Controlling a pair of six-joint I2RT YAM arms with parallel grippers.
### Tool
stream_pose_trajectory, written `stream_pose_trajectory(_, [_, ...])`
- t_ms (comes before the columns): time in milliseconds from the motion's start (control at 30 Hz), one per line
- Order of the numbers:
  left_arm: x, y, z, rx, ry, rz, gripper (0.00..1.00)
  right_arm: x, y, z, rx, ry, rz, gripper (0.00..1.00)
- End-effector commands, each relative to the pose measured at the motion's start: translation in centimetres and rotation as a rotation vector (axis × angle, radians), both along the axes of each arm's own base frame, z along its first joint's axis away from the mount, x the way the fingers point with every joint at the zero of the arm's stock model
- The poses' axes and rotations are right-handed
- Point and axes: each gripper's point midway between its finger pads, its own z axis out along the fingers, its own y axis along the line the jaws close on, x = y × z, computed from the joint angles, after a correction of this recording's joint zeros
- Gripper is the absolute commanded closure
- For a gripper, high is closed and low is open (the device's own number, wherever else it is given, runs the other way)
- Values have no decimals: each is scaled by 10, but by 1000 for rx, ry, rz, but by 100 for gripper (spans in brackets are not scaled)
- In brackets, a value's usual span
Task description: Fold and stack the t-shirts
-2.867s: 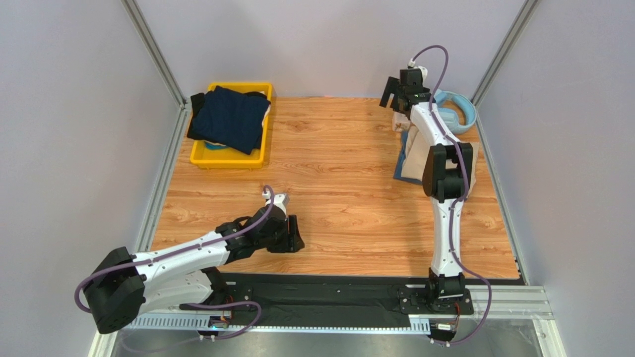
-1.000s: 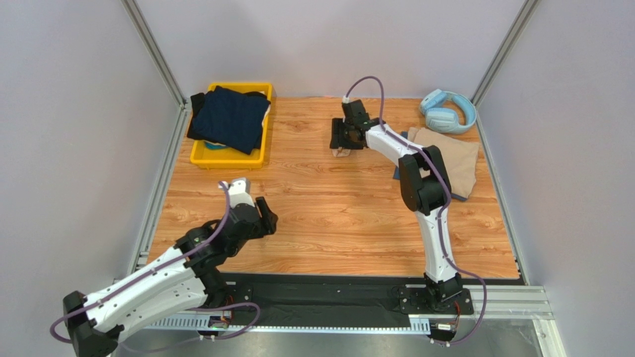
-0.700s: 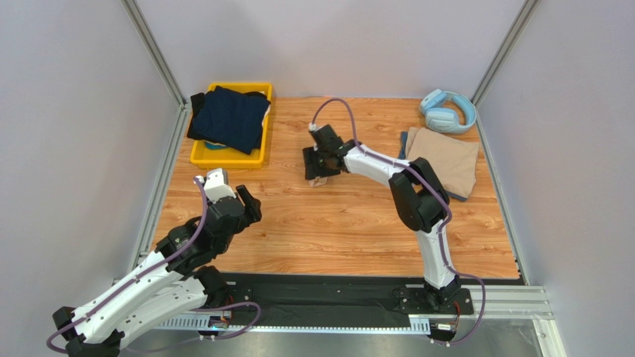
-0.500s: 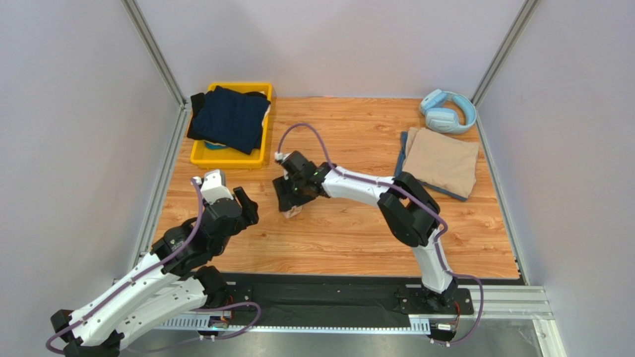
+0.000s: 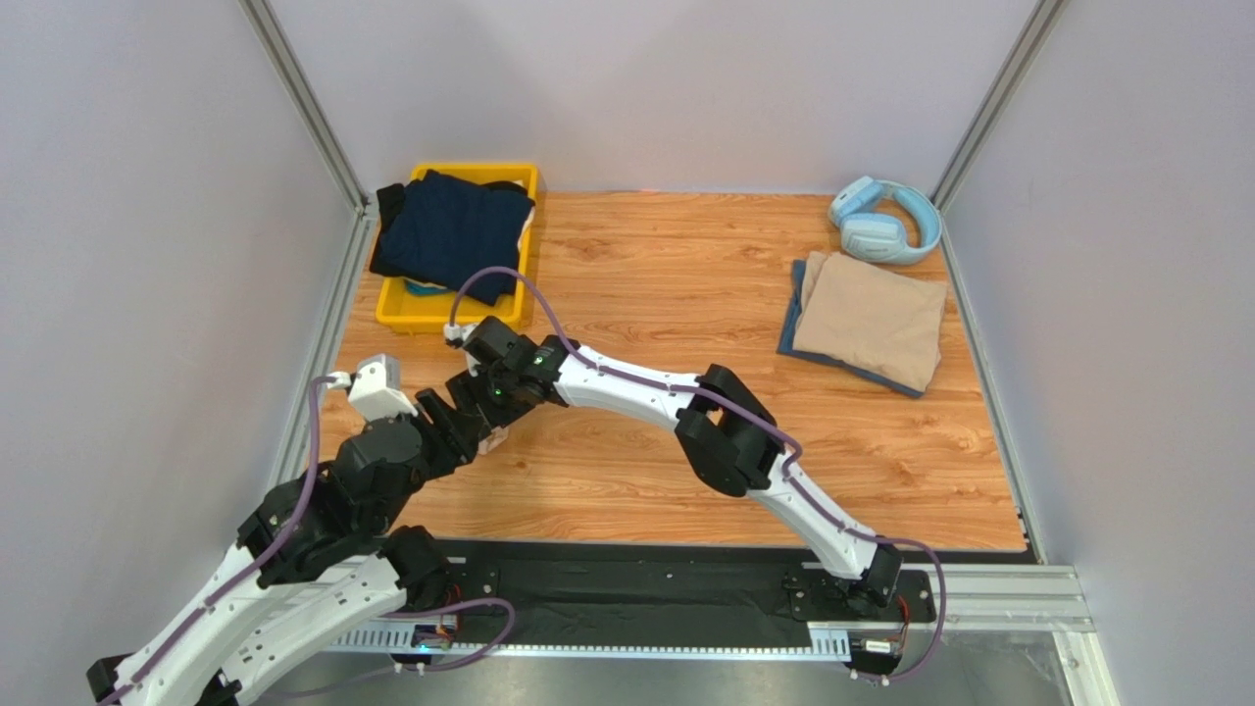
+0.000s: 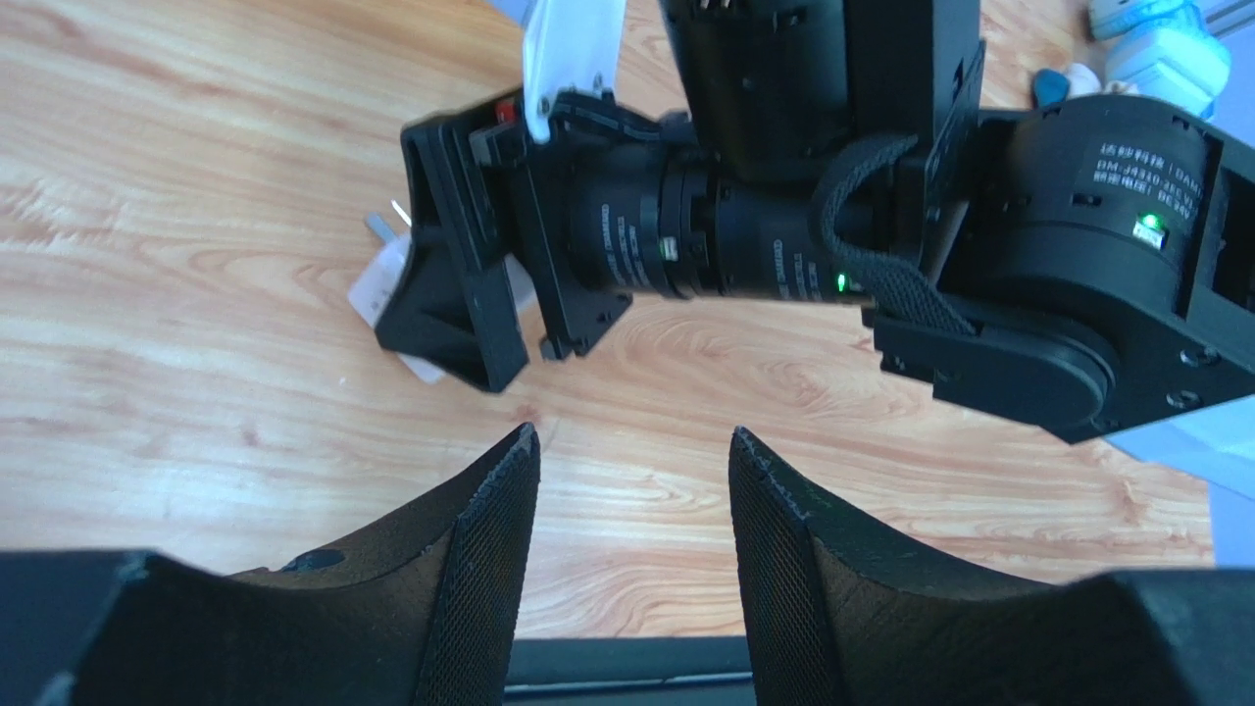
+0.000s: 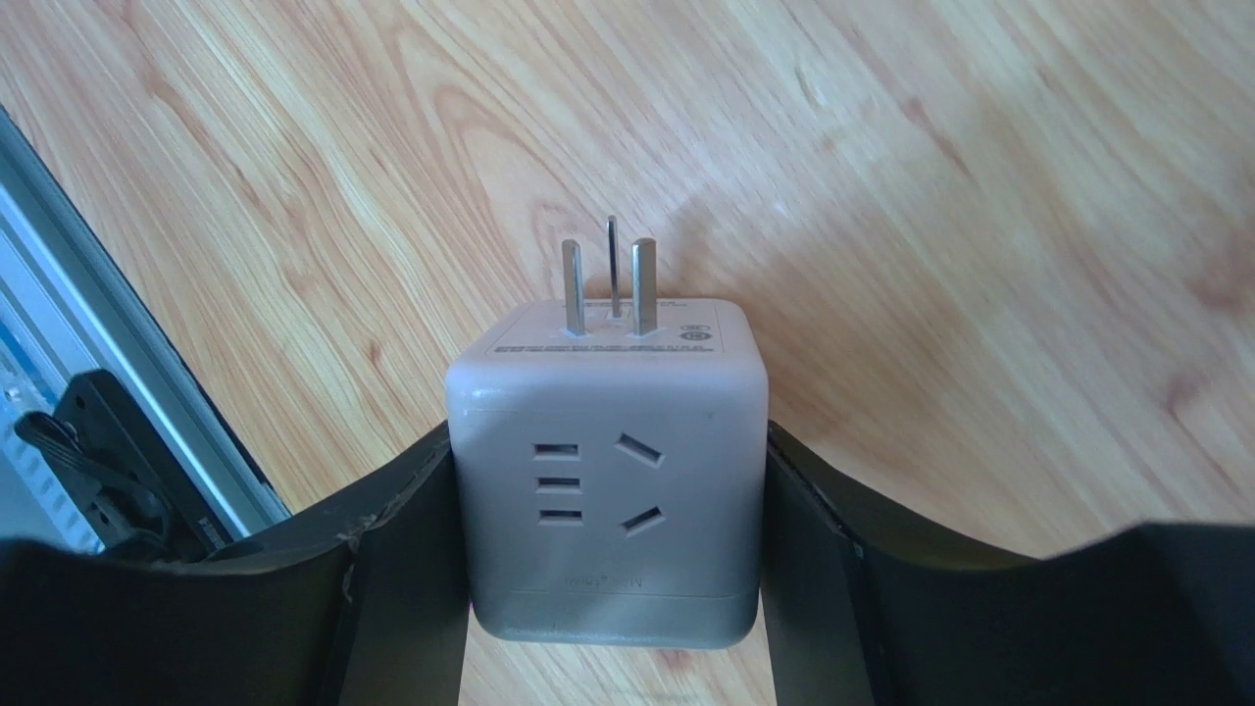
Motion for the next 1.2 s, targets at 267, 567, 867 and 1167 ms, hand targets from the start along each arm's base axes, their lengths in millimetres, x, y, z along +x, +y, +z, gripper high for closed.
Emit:
stream_pose_trajectory(267, [-15, 29, -8, 32, 44, 78, 43, 18, 61, 35, 190, -104, 34, 59])
stream_pose_trajectory(567, [-17, 26, -24, 29, 77, 71, 46, 24, 70, 56, 256, -140, 24, 39])
stream_pose_trajectory(867, [-21, 27, -29, 10, 79, 68, 46, 37, 80, 58, 291, -193, -6, 24])
stream_pose_trajectory(1167, [-22, 27, -29, -1, 79, 71, 46, 84, 50, 83, 273, -303, -153, 18])
